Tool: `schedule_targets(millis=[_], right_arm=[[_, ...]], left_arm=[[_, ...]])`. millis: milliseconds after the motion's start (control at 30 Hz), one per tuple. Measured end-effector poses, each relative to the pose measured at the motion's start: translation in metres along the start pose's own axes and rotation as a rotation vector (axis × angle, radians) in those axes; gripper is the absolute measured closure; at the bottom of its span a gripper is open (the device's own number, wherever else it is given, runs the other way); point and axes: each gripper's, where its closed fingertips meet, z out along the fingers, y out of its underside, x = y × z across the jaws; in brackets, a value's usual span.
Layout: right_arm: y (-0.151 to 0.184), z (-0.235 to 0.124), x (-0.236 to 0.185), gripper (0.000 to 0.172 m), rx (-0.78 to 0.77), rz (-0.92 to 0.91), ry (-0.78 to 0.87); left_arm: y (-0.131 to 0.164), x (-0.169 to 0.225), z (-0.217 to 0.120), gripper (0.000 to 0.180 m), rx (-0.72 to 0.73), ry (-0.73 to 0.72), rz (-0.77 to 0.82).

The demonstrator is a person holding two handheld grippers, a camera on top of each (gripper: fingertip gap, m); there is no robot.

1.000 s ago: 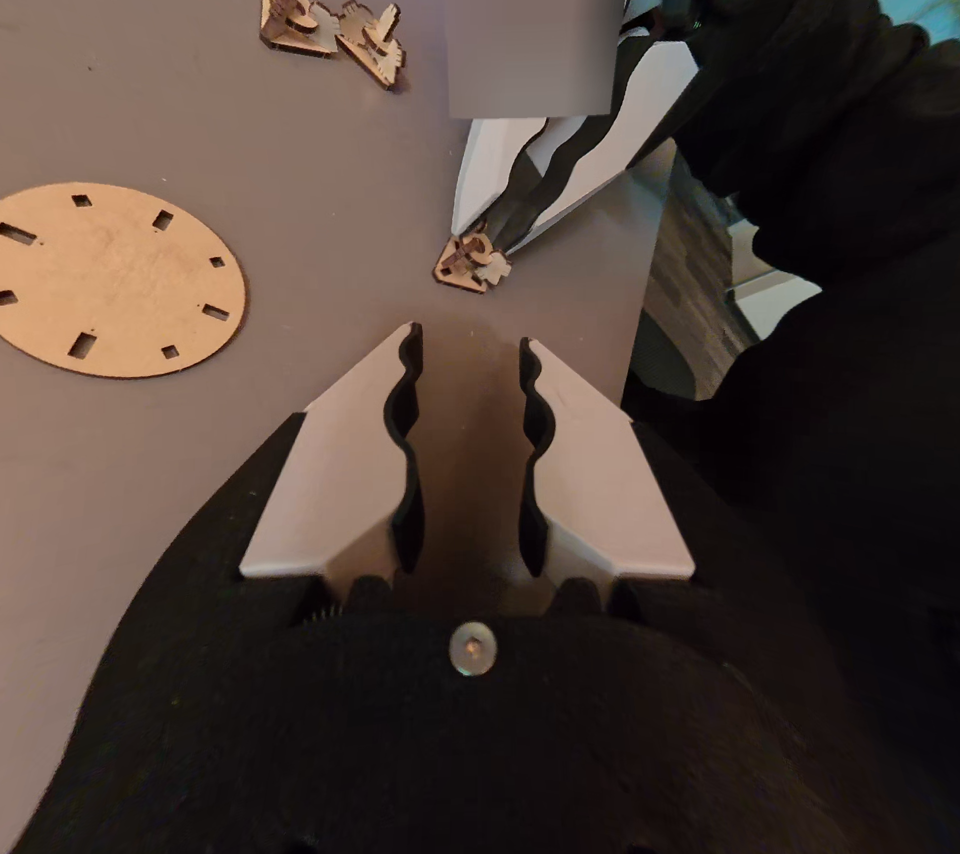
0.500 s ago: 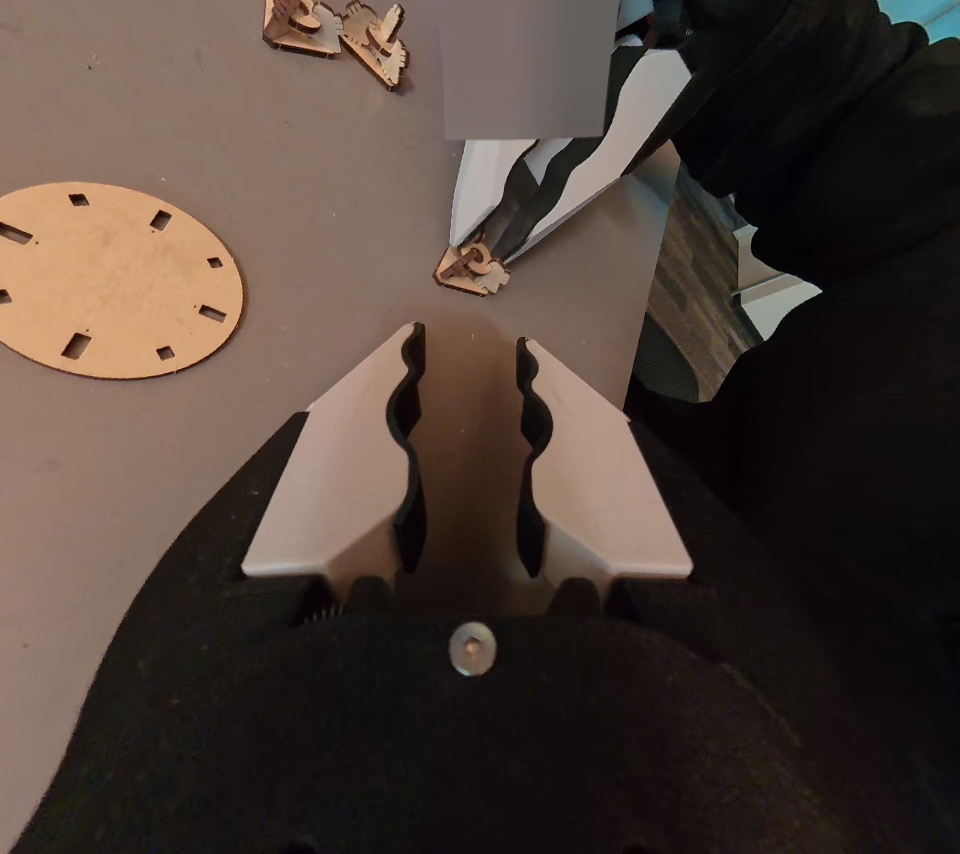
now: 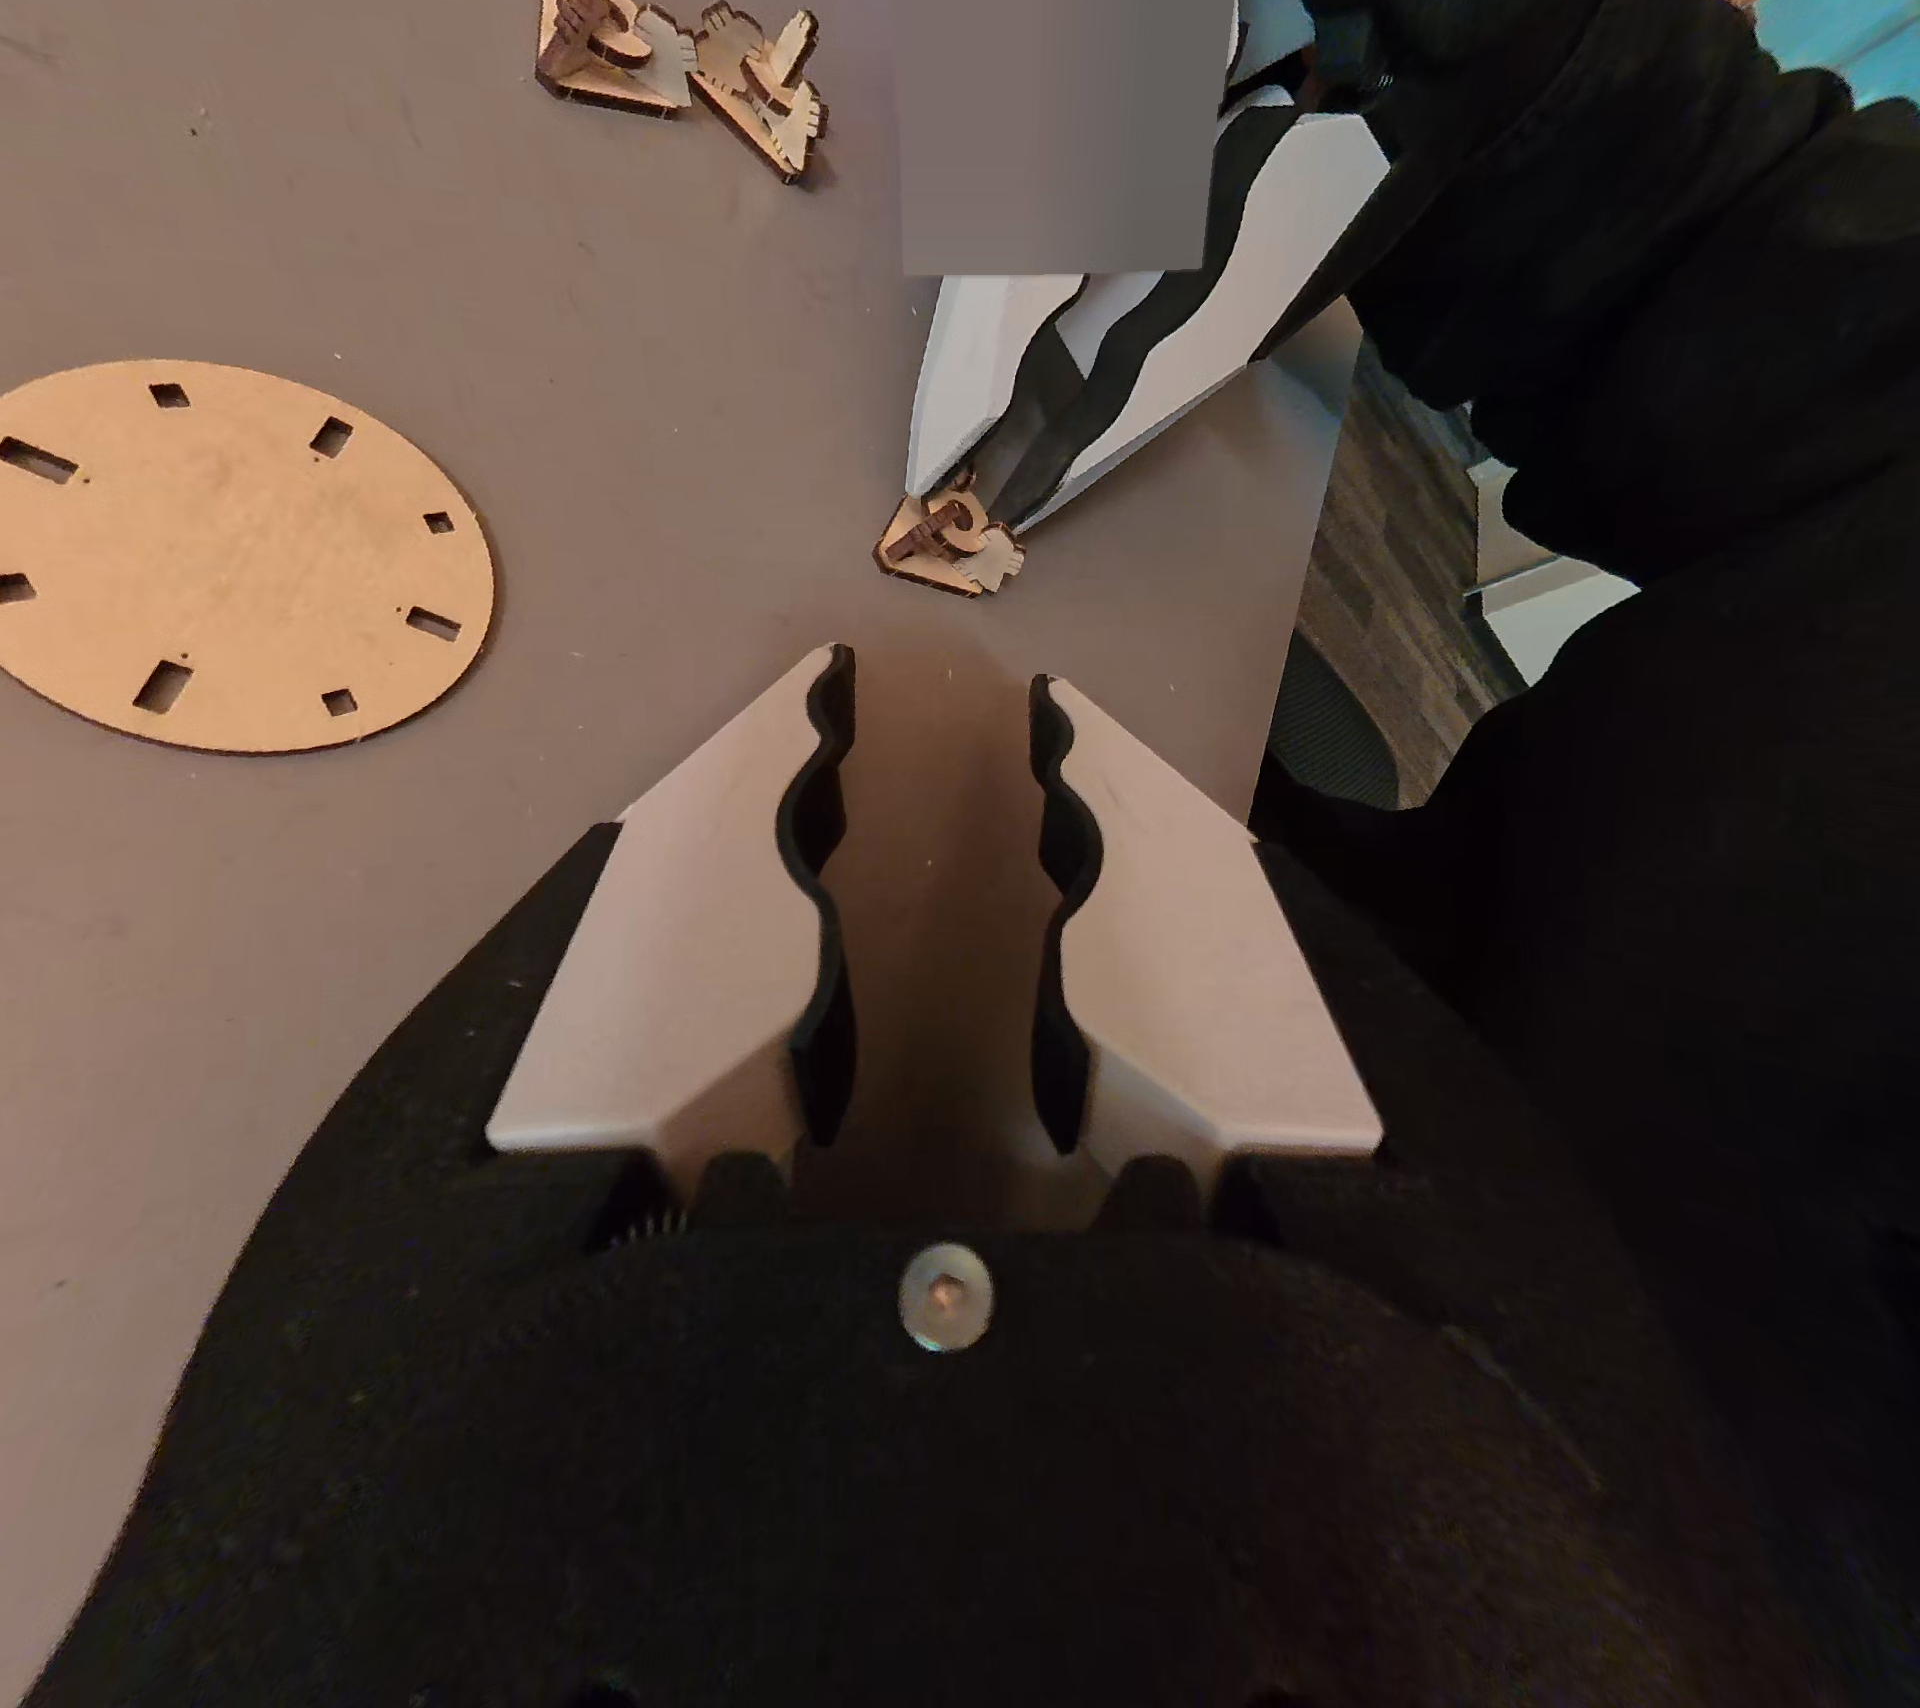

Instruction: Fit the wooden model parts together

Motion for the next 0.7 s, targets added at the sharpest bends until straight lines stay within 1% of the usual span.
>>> schedule_targets(millis=[467,700], right_arm=[[-0.0001,0.0006,-0.0006,0.156,0.029,0.025,0.019],[0.0001,0.0009,-0.0005,0.156,0.018,0.026,0.026]], left_arm=[[-0.0003,-0.0008,0.0000,0.148,0.005,-0.010,-0.001],[-0.0001,-0.0009,0.0000,0.148,0.004,-0.014,0.002]])
